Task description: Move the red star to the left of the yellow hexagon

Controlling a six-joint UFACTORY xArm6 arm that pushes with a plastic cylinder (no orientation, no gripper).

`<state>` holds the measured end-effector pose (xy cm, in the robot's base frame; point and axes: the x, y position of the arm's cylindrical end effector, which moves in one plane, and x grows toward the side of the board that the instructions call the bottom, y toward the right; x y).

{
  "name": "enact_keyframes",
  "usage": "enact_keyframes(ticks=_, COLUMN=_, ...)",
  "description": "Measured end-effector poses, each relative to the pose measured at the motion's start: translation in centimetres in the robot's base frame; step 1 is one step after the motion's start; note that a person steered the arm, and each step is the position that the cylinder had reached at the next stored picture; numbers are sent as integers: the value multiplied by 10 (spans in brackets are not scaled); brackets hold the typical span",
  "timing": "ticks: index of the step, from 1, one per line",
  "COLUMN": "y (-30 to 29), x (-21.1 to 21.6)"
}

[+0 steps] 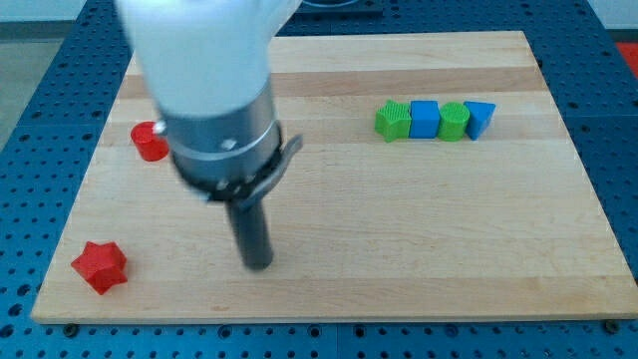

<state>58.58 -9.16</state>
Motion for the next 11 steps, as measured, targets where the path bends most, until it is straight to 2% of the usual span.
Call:
enact_keyframes(ticks=1, y=-34, x=32)
enact_keyframes(ticks=3, y=-70, x=32)
enact_keyframes(ticks=6, y=-206, x=31)
enact_keyframes(ticks=8, y=-149, x=26)
enact_keyframes(ticks=11, y=-145, x=-26)
